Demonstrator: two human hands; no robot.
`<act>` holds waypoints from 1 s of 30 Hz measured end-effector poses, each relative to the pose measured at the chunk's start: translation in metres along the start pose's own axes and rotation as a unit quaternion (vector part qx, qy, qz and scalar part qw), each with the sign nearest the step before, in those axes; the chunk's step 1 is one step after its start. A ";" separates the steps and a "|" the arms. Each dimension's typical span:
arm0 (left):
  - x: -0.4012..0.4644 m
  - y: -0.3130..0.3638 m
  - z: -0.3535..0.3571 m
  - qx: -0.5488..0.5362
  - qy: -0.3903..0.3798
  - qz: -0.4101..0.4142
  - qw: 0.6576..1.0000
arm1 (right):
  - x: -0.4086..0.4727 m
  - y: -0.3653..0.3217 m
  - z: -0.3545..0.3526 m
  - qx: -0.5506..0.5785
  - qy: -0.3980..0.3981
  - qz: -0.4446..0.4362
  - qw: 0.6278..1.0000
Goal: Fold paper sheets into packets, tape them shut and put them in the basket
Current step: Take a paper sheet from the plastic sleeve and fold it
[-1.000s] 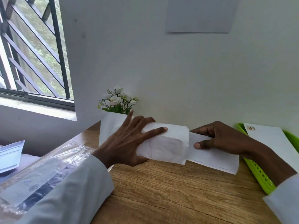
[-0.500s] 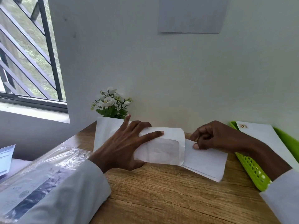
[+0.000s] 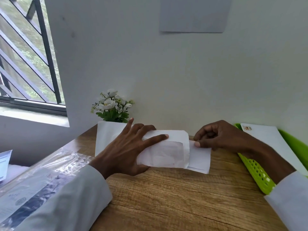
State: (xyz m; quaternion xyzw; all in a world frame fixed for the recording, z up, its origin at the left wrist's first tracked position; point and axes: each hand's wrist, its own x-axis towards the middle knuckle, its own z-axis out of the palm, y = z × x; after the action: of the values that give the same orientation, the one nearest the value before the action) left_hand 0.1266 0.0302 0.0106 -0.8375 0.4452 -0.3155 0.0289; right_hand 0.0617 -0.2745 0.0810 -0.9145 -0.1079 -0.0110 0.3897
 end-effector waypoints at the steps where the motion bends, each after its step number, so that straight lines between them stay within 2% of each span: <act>1: 0.000 -0.001 0.000 0.000 0.000 -0.001 1.000 | -0.002 0.001 -0.003 -0.001 -0.018 0.017 1.000; 4: 0.000 0.001 0.001 0.001 0.000 0.005 1.000 | -0.001 0.002 0.001 -0.008 -0.040 0.027 0.999; 9: 0.005 0.010 0.003 -0.003 0.002 0.022 1.000 | 0.007 -0.006 0.025 0.036 -0.010 -0.013 0.999; 13: 0.004 0.009 0.000 -0.013 0.004 0.010 1.000 | 0.004 -0.005 0.017 0.082 0.016 -0.022 0.996; 20: 0.004 0.009 0.000 -0.011 0.000 0.006 1.000 | -0.001 -0.002 0.017 0.082 -0.043 0.018 0.996; 30: 0.006 0.017 -0.005 -0.025 0.018 -0.011 0.999 | 0.011 -0.009 0.063 0.145 0.062 0.011 0.987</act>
State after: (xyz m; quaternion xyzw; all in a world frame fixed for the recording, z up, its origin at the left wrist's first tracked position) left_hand 0.1139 0.0168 0.0121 -0.8371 0.4440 -0.3196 -0.0040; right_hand 0.0667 -0.2216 0.0443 -0.8470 -0.0742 -0.0472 0.5243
